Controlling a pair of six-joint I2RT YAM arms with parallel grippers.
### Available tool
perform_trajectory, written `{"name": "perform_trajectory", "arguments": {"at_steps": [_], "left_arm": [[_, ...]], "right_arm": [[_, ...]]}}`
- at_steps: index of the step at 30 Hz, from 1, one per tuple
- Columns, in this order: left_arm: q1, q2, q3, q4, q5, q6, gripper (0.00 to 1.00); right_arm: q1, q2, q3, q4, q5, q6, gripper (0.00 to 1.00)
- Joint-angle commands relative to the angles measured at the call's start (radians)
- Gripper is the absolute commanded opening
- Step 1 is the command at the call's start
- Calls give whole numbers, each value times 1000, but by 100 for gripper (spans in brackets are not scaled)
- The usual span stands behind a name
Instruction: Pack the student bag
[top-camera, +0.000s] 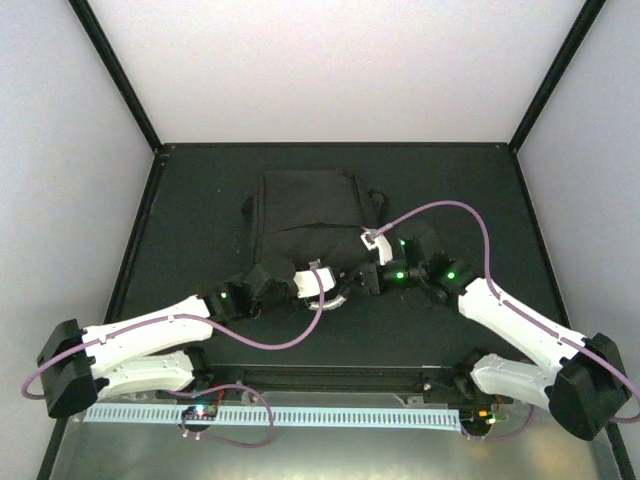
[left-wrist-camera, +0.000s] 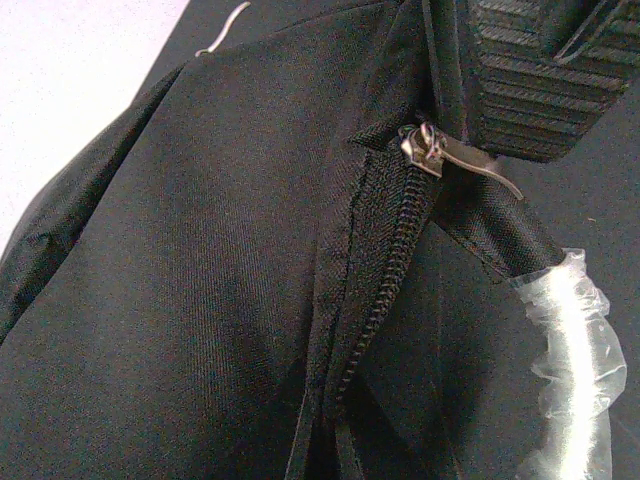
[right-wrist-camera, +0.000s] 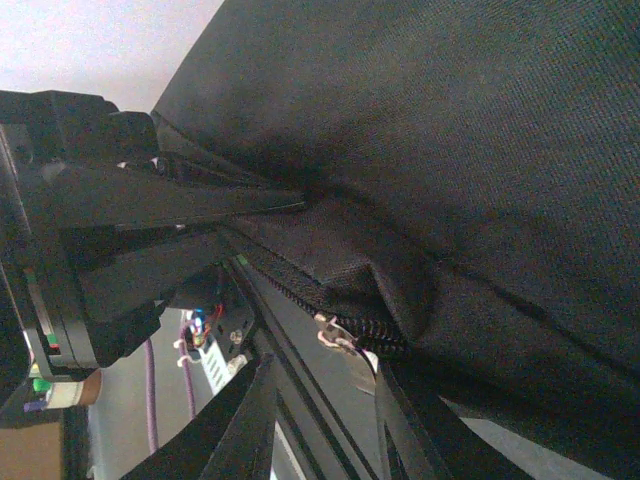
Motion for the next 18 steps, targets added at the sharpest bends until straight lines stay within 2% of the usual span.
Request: {"name": "perform_trajectory", "arguments": {"at_steps": [1,7,10,12,18], "left_arm": [[-1,-41,19,105,5,-30,2],[-1,-37,22,108,7,-31,2],[-1,-37,22,108,7,-31,2],[-1,-38,25,108,9,-34,2],[-1,-41,26,111,25,-45,2]], "right_arm": [[-6,-7,-21,6,22,-3,32],[-4,-8,-52,32,15,-3,34],[-4,-19,-66,29,30,-21,41],[-5,-28,-83,35,40,-31,42],[-4,-91,-159,177,50,6,44]]}}
